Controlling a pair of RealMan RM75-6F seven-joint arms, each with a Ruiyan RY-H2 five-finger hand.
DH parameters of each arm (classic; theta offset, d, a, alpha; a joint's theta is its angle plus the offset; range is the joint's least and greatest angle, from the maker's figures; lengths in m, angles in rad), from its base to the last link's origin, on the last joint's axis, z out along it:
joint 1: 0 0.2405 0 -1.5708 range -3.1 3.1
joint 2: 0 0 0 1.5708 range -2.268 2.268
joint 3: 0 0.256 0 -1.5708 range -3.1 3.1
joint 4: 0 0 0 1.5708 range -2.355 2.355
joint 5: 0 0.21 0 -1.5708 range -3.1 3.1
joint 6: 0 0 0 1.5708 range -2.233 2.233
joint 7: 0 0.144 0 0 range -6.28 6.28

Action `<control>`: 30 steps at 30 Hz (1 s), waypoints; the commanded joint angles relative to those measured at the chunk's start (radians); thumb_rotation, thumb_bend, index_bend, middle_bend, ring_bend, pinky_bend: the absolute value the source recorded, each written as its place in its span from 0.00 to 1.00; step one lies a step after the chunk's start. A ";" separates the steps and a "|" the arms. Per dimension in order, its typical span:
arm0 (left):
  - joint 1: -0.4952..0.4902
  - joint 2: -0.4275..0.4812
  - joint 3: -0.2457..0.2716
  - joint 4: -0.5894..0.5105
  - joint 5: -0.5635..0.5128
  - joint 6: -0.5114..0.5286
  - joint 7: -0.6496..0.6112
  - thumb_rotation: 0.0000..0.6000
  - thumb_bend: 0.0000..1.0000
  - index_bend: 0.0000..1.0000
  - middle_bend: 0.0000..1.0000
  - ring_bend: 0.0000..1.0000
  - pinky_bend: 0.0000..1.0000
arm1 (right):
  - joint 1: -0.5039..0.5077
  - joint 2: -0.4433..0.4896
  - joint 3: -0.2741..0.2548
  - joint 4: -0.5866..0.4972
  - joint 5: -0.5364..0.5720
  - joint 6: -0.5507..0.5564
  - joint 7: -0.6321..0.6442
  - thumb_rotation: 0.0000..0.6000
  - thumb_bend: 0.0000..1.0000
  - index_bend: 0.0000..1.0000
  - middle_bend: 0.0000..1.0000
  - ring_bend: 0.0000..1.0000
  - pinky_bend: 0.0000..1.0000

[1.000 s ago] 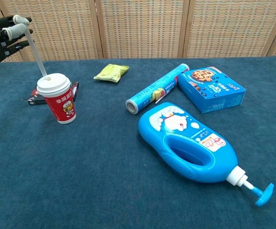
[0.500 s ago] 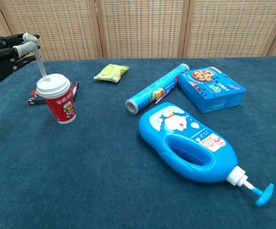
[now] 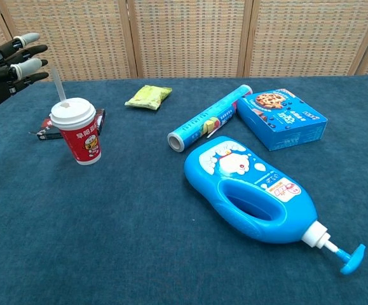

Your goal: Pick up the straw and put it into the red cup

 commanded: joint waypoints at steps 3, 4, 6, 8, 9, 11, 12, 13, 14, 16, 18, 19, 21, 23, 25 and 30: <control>0.018 0.033 -0.003 -0.034 0.016 0.053 0.005 1.00 0.42 0.00 0.00 0.00 0.00 | -0.001 0.001 -0.001 -0.005 -0.004 0.004 -0.002 1.00 0.00 0.00 0.00 0.00 0.00; 0.023 0.046 -0.002 -0.046 0.023 0.068 0.012 1.00 0.42 0.00 0.00 0.00 0.00 | -0.001 0.002 -0.002 -0.006 -0.005 0.005 -0.002 1.00 0.00 0.00 0.00 0.00 0.00; 0.034 0.074 0.001 -0.069 0.036 0.096 0.037 1.00 0.42 0.00 0.00 0.00 0.00 | -0.002 0.003 -0.003 -0.008 -0.008 0.007 -0.003 1.00 0.00 0.00 0.00 0.00 0.00; 0.047 0.116 0.015 -0.099 0.057 0.122 0.086 1.00 0.42 0.00 0.00 0.00 0.00 | -0.003 0.004 -0.004 -0.011 -0.011 0.010 -0.003 1.00 0.00 0.00 0.00 0.00 0.00; 0.054 0.152 0.033 -0.118 0.079 0.127 0.127 1.00 0.41 0.00 0.00 0.00 0.00 | -0.003 0.005 -0.005 -0.013 -0.014 0.011 -0.002 1.00 0.00 0.00 0.00 0.00 0.00; 0.068 0.216 0.065 -0.154 0.108 0.129 0.211 1.00 0.35 0.00 0.00 0.00 0.00 | -0.003 0.006 -0.006 -0.014 -0.017 0.012 -0.001 1.00 0.00 0.00 0.00 0.00 0.00; 0.080 0.251 0.078 -0.174 0.114 0.134 0.283 1.00 0.31 0.00 0.00 0.00 0.00 | -0.004 0.007 -0.006 -0.015 -0.018 0.014 0.000 1.00 0.00 0.00 0.00 0.00 0.00; 0.090 0.273 0.084 -0.188 0.112 0.136 0.342 1.00 0.23 0.00 0.00 0.00 0.00 | -0.004 0.008 -0.006 -0.017 -0.020 0.015 0.001 1.00 0.00 0.00 0.00 0.00 0.00; 0.109 0.300 0.089 -0.218 0.100 0.142 0.430 1.00 0.16 0.00 0.00 0.00 0.00 | -0.005 0.009 -0.006 -0.019 -0.022 0.017 0.003 1.00 0.00 0.00 0.00 0.00 0.00; 0.152 0.342 0.093 -0.277 0.065 0.167 0.595 1.00 0.09 0.00 0.00 0.00 0.00 | -0.006 0.012 -0.007 -0.023 -0.026 0.022 0.005 1.00 0.00 0.00 0.00 0.00 0.00; 0.209 0.373 0.093 -0.356 0.014 0.215 0.792 1.00 0.08 0.00 0.00 0.00 0.00 | -0.007 0.015 -0.008 -0.027 -0.033 0.029 0.007 1.00 0.00 0.00 0.00 0.00 0.00; 0.227 0.382 0.096 -0.378 -0.002 0.230 0.859 1.00 0.08 0.00 0.00 0.00 0.00 | -0.008 0.015 -0.009 -0.028 -0.035 0.030 0.007 1.00 0.00 0.00 0.00 0.00 0.00; 0.270 0.410 0.117 -0.435 -0.028 0.258 1.019 1.00 0.07 0.00 0.00 0.00 0.00 | -0.008 0.015 -0.009 -0.027 -0.038 0.033 0.007 1.00 0.00 0.00 0.00 0.00 0.00; 0.306 0.441 0.132 -0.525 -0.056 0.285 1.188 1.00 0.07 0.00 0.00 0.00 0.00 | -0.008 0.013 -0.008 -0.023 -0.037 0.034 0.002 1.00 0.00 0.00 0.00 0.00 0.00; 0.376 0.461 0.180 -0.644 -0.077 0.352 1.414 1.00 0.07 0.00 0.00 0.00 0.00 | -0.010 0.010 -0.006 -0.021 -0.038 0.042 0.000 1.00 0.00 0.00 0.00 0.00 0.00; 0.408 0.441 0.193 -0.704 -0.058 0.400 1.559 1.00 0.07 0.00 0.00 0.00 0.00 | -0.014 0.013 -0.006 -0.026 -0.048 0.057 0.005 1.00 0.00 0.00 0.00 0.00 0.00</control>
